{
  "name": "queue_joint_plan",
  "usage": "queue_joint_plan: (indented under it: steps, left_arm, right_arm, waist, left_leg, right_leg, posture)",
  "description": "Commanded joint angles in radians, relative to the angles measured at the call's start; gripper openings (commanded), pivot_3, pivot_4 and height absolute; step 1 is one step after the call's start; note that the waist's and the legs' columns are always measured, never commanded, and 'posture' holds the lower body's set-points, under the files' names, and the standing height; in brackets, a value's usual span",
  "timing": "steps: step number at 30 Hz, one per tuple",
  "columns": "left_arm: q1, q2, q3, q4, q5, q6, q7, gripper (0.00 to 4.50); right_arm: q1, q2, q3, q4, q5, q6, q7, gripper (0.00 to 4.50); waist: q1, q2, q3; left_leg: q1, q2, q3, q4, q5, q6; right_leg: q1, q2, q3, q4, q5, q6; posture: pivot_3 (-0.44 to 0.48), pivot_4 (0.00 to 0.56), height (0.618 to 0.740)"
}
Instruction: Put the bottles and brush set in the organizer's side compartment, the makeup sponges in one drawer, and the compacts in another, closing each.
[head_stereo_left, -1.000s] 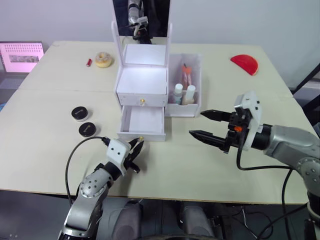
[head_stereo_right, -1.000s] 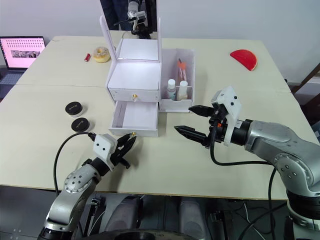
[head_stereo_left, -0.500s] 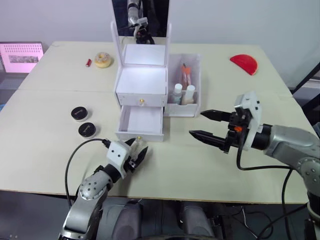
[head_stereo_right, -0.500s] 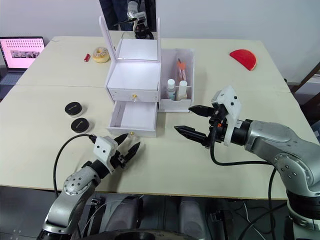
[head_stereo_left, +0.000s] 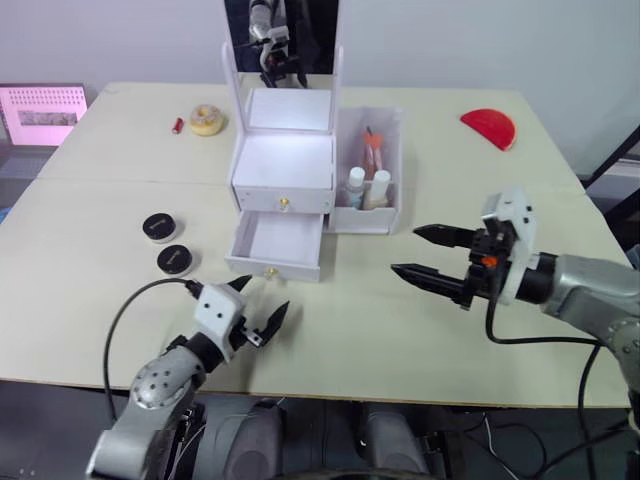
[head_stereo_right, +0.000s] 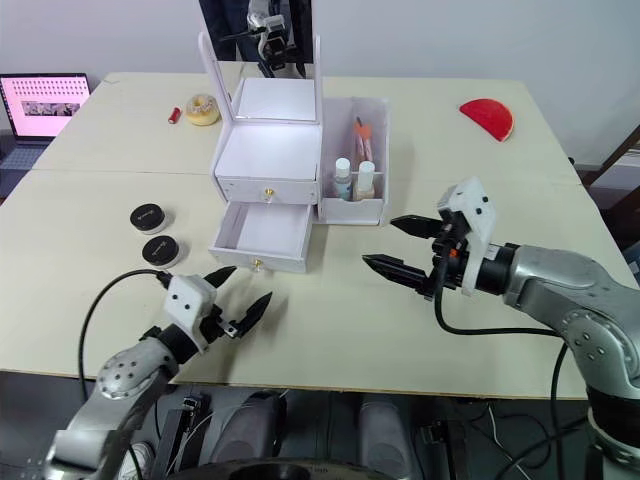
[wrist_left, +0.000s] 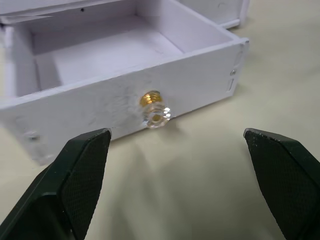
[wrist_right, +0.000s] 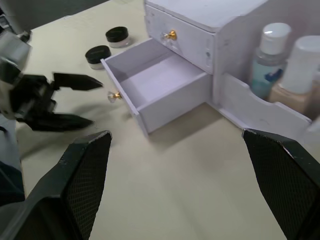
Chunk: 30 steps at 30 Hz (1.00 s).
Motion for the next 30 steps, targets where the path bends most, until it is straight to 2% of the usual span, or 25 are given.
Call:
queue_joint_plan:
  steps: [1, 3, 5, 8, 10, 13, 17, 20, 30]
  left_arm:
    - [-0.007, 0.107, 0.195, -0.071, -0.194, 0.077, -0.112, 4.47]
    - [-0.025, 0.214, 0.312, -0.016, -0.286, 0.112, -0.221, 4.47]
    - [-0.05, 0.32, 0.396, 0.087, -0.312, 0.107, -0.33, 4.47]
    - [-0.127, 0.452, 0.457, 0.288, -0.306, 0.094, -0.442, 4.47]
    - [-0.17, 0.5, 0.461, 0.379, -0.294, 0.086, -0.483, 4.47]
    - [-0.176, 0.534, 0.468, 0.47, -0.264, 0.041, -0.545, 4.47]
    - [-0.258, 0.575, 0.468, 0.633, -0.247, 0.01, -0.601, 4.47]
    - [-0.272, 0.574, 0.465, 0.65, -0.256, 0.025, -0.619, 4.47]
    - [-0.324, 0.611, 0.481, 0.796, -0.21, -0.016, -0.652, 4.47]
  right_arm:
    - [0.066, -0.021, -0.104, 0.003, -0.017, -0.043, 0.039, 4.5]
    - [0.127, -0.017, -0.159, 0.014, -0.048, -0.086, 0.065, 4.5]
    - [0.193, -0.016, -0.211, 0.038, -0.098, -0.138, 0.097, 4.5]
    - [0.286, -0.017, -0.281, 0.08, -0.172, -0.239, 0.174, 4.5]
    - [0.32, -0.01, -0.314, 0.107, -0.207, -0.298, 0.211, 4.5]
    - [0.387, 0.003, -0.367, 0.159, -0.253, -0.386, 0.279, 4.5]
    - [0.486, 0.011, -0.475, 0.248, -0.288, -0.461, 0.357, 4.5]
    - [0.53, 0.02, -0.526, 0.283, -0.287, -0.486, 0.393, 4.5]
    - [0.514, 0.037, -0.469, 0.234, -0.275, -0.459, 0.353, 4.5]
  waist:
    - [0.0, 0.0, 0.0]
    - [-0.001, 0.0, 0.0]
    - [0.0, 0.0, 0.0]
    - [-0.001, 0.001, 0.0]
    - [-0.005, 0.001, 0.0]
    - [-0.014, 0.001, 0.0]
    - [-0.023, 0.001, 0.0]
    - [-0.027, 0.0, 0.0]
    - [-0.032, 0.0, 0.0]
  left_leg:
    - [0.0, 0.0, 0.0, 0.0, 0.0, 0.0]
    - [0.0, 0.0, 0.0, 0.0, 0.0, 0.0]
    - [0.0, 0.0, 0.0, 0.0, 0.0, 0.0]
    - [0.0, 0.0, 0.001, 0.0, 0.0, 0.0]
    - [0.0, 0.0, 0.001, 0.0, 0.0, 0.0]
    - [0.0, 0.0, 0.002, 0.0, 0.0, 0.0]
    - [0.0, 0.0, 0.002, -0.002, 0.0, 0.0]
    - [0.001, 0.0, 0.002, -0.002, 0.0, 0.0]
    - [0.005, 0.001, 0.002, -0.002, 0.0, 0.0]
  right_leg:
    - [0.0, 0.0, 0.0, 0.0, 0.0, 0.001]
    - [0.0, 0.0, 0.0, 0.001, -0.001, 0.002]
    - [-0.001, 0.0, 0.0, 0.001, -0.002, 0.002]
    - [-0.001, 0.0, 0.0, 0.001, -0.002, 0.003]
    - [-0.001, 0.0, 0.0, 0.001, -0.002, 0.003]
    - [-0.001, 0.0, 0.001, 0.001, -0.002, 0.002]
    - [-0.002, 0.0, 0.0, 0.001, 0.0, 0.0]
    - [-0.002, 0.0, 0.001, 0.001, 0.0, 0.0]
    - [-0.002, 0.0, 0.001, 0.009, -0.002, 0.003]
  posture:
    - [0.0, 0.15, 0.74]
    - [0.0, 0.15, 0.74]
    - [0.0, 0.15, 0.74]
    - [0.0, 0.15, 0.74]
    - [0.0, 0.15, 0.74]
    - [0.0, 0.15, 0.74]
    - [0.0, 0.15, 0.74]
    - [0.0, 0.15, 0.74]
    - [0.0, 0.15, 0.74]
